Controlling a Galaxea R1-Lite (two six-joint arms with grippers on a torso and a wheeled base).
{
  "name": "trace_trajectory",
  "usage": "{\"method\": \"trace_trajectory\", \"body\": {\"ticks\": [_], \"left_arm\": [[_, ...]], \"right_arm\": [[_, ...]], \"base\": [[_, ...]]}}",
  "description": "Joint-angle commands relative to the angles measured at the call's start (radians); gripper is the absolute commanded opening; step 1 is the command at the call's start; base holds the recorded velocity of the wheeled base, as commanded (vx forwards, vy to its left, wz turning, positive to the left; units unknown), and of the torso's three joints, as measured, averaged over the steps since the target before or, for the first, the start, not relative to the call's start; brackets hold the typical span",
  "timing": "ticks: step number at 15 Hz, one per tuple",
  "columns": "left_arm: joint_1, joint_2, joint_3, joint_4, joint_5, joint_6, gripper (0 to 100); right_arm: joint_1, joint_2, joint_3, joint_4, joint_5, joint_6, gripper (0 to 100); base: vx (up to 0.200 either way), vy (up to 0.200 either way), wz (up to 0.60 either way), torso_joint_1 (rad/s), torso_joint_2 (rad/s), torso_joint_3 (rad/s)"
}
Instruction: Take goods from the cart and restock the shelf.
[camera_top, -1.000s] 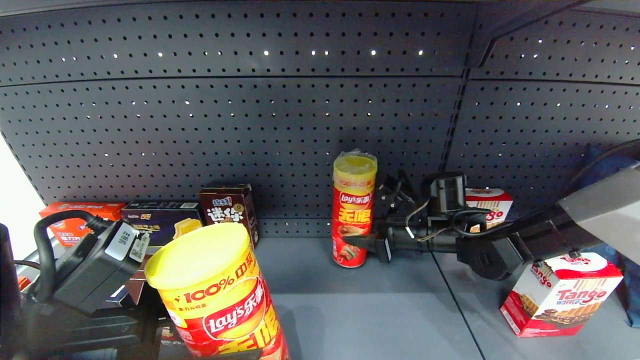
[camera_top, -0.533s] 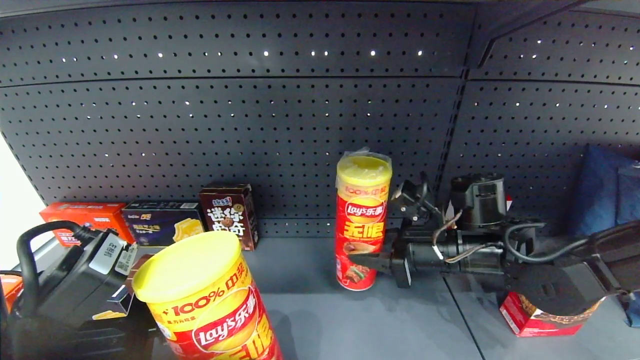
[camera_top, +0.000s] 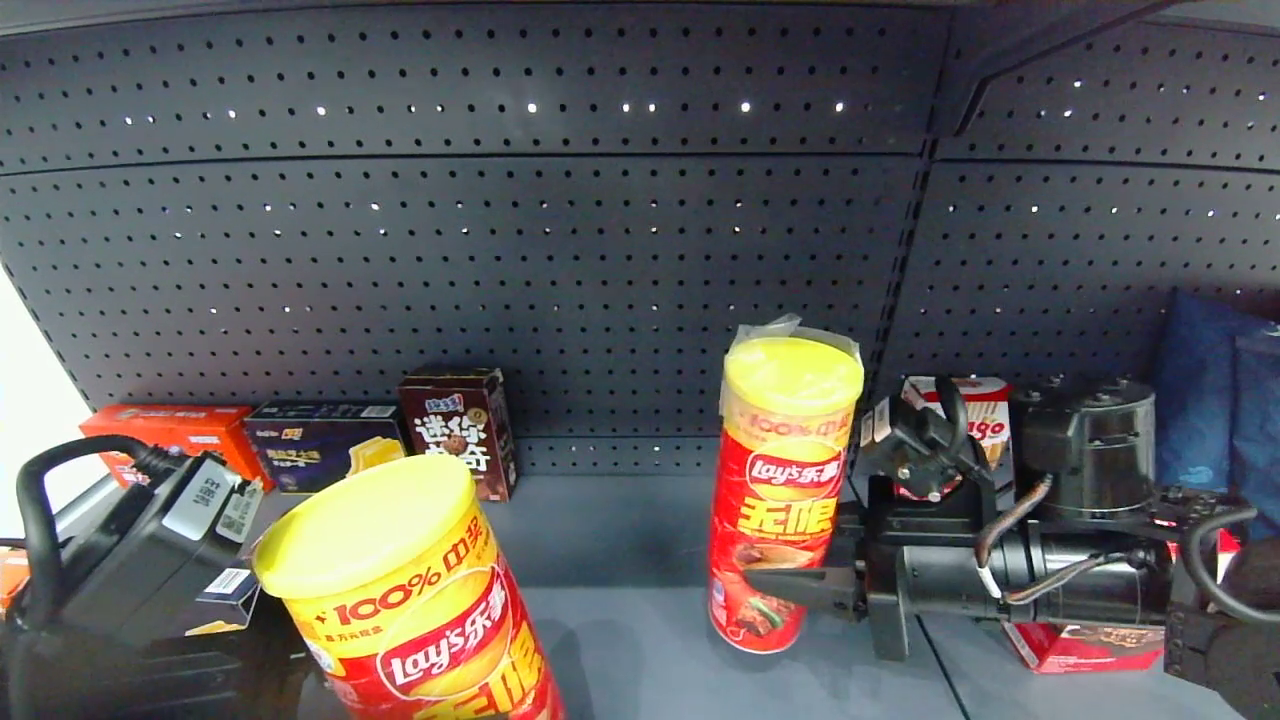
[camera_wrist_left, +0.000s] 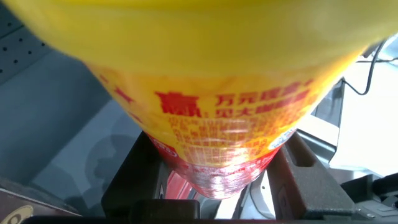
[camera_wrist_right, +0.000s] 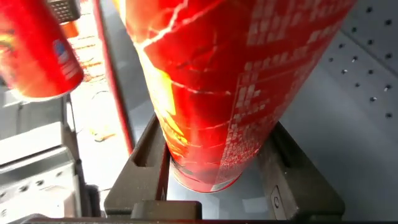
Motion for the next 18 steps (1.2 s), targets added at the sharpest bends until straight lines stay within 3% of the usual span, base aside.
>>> {"method": "trace_trajectory", "body": {"ticks": [1, 18], "left_arm": [[0.000, -0.005, 0.001, 0.000, 0.001, -0.003, 0], [0.002, -0.022, 0.035, 0.000, 0.019, -0.019, 0]], "right_arm": [[0.013, -0.045, 0.038, -0.002, 0.000, 0.000, 0], [0.017, 0.132, 0.124, -0.174, 0.002, -0.002, 0]], "base": [[0.000, 0.000, 0.00, 0.000, 0.00, 0.000], [0.000, 0.000, 0.00, 0.000, 0.00, 0.000]]}}
